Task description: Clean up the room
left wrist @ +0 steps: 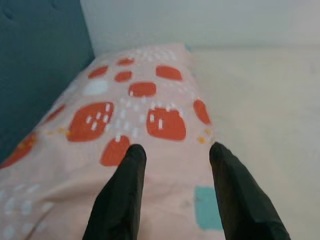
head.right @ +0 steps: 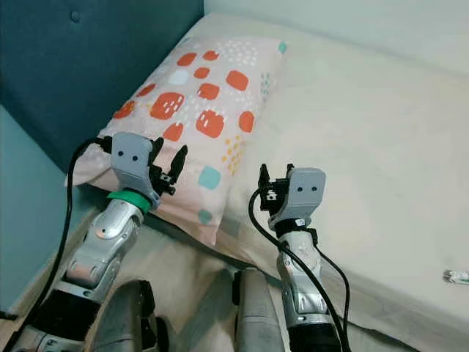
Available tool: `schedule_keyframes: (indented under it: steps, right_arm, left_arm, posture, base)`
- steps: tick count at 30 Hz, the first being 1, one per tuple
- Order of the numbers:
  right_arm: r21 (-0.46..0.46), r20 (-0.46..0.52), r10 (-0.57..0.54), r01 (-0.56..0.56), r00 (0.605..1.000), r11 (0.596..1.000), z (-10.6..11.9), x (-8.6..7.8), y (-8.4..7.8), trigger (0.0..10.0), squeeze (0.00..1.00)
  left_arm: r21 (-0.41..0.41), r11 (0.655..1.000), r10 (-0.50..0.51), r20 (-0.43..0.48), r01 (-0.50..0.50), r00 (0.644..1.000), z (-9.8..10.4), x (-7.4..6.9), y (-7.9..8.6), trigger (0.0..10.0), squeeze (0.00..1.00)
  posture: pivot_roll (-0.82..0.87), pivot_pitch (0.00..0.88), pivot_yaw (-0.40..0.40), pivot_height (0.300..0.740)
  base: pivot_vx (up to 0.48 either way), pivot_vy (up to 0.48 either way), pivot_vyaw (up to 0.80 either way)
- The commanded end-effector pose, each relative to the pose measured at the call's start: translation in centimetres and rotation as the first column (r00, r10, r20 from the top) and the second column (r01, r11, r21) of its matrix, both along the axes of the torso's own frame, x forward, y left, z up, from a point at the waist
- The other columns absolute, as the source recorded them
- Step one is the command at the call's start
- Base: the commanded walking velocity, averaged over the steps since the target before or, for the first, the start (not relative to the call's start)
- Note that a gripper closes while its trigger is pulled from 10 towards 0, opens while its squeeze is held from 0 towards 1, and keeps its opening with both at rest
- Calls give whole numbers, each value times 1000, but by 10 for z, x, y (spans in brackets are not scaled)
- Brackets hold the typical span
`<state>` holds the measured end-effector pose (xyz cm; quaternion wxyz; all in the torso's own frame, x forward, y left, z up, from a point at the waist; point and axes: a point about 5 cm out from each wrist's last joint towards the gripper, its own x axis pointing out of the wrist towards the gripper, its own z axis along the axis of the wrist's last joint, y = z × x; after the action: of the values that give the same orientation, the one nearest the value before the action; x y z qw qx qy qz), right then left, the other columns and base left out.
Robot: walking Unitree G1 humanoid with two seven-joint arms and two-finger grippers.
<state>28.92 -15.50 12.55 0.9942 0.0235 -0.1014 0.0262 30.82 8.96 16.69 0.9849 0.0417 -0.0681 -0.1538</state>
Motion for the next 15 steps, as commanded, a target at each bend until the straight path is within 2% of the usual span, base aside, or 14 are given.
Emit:
schedule_keyframes:
  steps: [1,5,15]
  right_arm:
    - [5,-22,-4,4,1000,1000,-6,-2,-3,10000,0]
    - [-2,-29,-6,6,1000,1000,-9,-2,-5,10000,0]
    - [-4,-27,-5,5,1000,1000,-9,0,-5,10000,0]
  left_arm:
    - [14,1000,-8,-20,8,1000,-5,-2,-3,10000,0]
    - [39,999,0,-8,0,1000,-7,1,-5,10000,0]
    - [42,999,16,-33,-14,999,-8,6,-7,10000,0]
  posture:
    - [-114,38,39,678]
    - [-114,34,39,693]
    - [-115,34,36,727]
  base:
    - [0,0,0]
    - [0,0,0]
    - [0,0,0]
